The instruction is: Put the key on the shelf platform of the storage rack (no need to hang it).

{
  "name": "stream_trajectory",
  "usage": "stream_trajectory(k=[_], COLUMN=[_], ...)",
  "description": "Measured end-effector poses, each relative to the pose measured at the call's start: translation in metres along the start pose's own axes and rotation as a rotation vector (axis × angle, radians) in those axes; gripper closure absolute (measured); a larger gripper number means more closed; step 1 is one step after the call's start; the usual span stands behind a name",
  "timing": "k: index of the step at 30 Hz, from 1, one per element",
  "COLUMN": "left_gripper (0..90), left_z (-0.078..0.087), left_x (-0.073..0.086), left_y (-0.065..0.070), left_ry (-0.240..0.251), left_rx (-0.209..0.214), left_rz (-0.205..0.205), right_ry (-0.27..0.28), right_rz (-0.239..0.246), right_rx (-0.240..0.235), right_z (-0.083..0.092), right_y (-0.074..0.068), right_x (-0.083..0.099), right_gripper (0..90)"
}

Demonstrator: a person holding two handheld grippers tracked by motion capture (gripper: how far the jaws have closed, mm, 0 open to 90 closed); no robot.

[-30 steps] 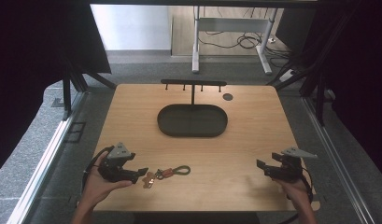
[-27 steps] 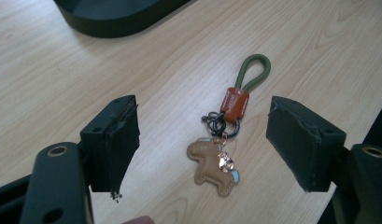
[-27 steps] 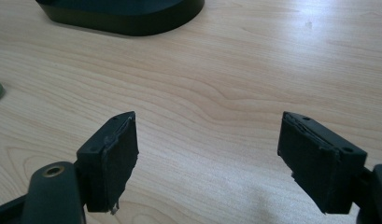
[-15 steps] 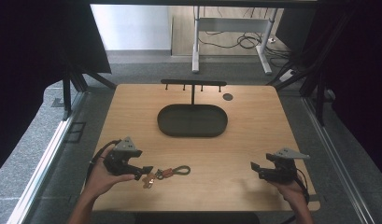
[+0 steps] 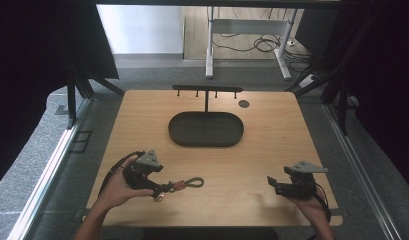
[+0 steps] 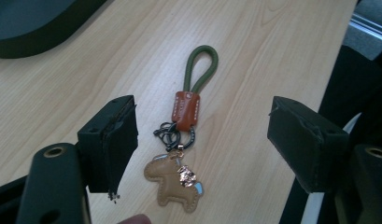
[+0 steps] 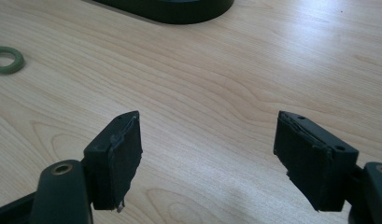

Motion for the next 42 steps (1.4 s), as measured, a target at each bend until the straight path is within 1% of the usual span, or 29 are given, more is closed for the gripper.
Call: stream_trajectory(k=[1, 2, 5, 6, 8, 9, 11, 13, 17, 18, 21, 22, 23, 24, 25, 29, 31, 32, 33, 36, 40, 42], left_gripper=[24.9, 24.9, 24.9, 24.8, 24.9, 24.9, 24.8, 24.9, 25.4, 25.6, 26.2, 26.4, 26.5, 26.7, 26.9, 28.0, 29.5, 30.3, 31.0, 32.2, 33.9, 35.0], left_z=[0.000, -0.002, -0.004, -0.006, -0.007, -0.008, -0.010, -0.011, -0.015, -0.019, -0.028, -0.028, -0.034, -0.034, -0.039, -0.050, -0.055, -0.057, -0.060, -0.067, -0.074, -0.076], left_x=[0.000, 0.000, 0.000, 0.000, 0.000, 0.000, -0.001, -0.002, -0.003, -0.003, -0.003, -0.003, -0.003, -0.003, -0.003, -0.004, -0.004, -0.004, -0.003, -0.002, 0.000, 0.000], left_y=[0.000, 0.000, -0.001, -0.002, -0.002, -0.001, -0.002, -0.002, -0.004, -0.007, -0.011, -0.011, -0.012, -0.012, -0.013, -0.014, -0.013, -0.014, -0.015, -0.015, -0.016, -0.017], left_ry=[0.000, -0.009, -0.019, -0.030, -0.031, -0.038, -0.053, -0.058, -0.064, -0.086, -0.106, -0.106, -0.115, -0.115, -0.129, -0.154, -0.162, -0.173, -0.177, -0.197, -0.215, -0.219], left_rx=[0.000, 0.013, 0.025, 0.035, 0.041, 0.055, 0.058, 0.063, 0.056, 0.044, 0.050, 0.050, 0.050, 0.050, 0.047, 0.045, 0.047, 0.046, 0.044, 0.037, 0.041, 0.035], left_rz=[0.000, -0.005, -0.008, -0.010, -0.011, -0.011, -0.019, -0.017, -0.015, -0.019, -0.015, -0.015, -0.006, -0.006, -0.007, -0.017, -0.013, -0.023, -0.016, -0.022, -0.020, -0.025], right_ry=[-0.001, -0.005, -0.011, -0.011, -0.014, -0.015, -0.017, -0.022, -0.026, -0.028, -0.034, -0.035, -0.035, -0.035, -0.034, -0.038, -0.042, -0.043, -0.043, -0.042, -0.045, -0.045], right_rz=[0.003, 0.006, 0.018, 0.020, 0.023, 0.022, 0.024, 0.026, 0.035, 0.036, 0.038, 0.037, 0.035, 0.035, 0.035, 0.038, 0.042, 0.044, 0.044, 0.044, 0.044, 0.046], right_rx=[-0.001, -0.004, -0.004, -0.006, -0.005, -0.007, -0.009, -0.012, -0.015, -0.015, -0.013, -0.011, -0.012, -0.012, -0.010, -0.010, -0.010, -0.010, -0.009, -0.008, -0.010, -0.012], right_z=[0.000, -0.001, -0.003, -0.004, -0.004, -0.005, -0.006, -0.007, -0.009, -0.009, -0.011, -0.011, -0.011, -0.011, -0.010, -0.011, -0.012, -0.012, -0.012, -0.012, -0.013, -0.013], right_y=[-0.001, -0.002, -0.003, -0.003, -0.004, -0.004, -0.004, -0.005, -0.006, -0.006, -0.006, -0.006, -0.005, -0.005, -0.005, -0.006, -0.006, -0.006, -0.006, -0.005, -0.006, -0.006], right_x=[0.000, 0.000, 0.001, 0.001, 0.001, 0.001, 0.001, 0.002, 0.003, 0.003, 0.004, 0.004, 0.005, 0.005, 0.005, 0.005, 0.005, 0.006, 0.006, 0.006, 0.006, 0.006], right_gripper=[24.3, 24.3, 24.3, 24.4, 24.5, 24.6, 24.7, 24.7, 24.7, 24.7, 24.9, 25.0, 25.1, 25.1, 25.1, 25.2, 25.2, 25.2, 25.2, 25.2, 25.2, 25.2])
Point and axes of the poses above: each handheld gripper's, and its own axes: z roughly backward along the jaws, x roughly out of its underside, y roughly to its right, the point moved 6 cm from there along -z, roughly forward along the jaws, and after that the axes turned 3 degrees about z, right-handed, at the moved point
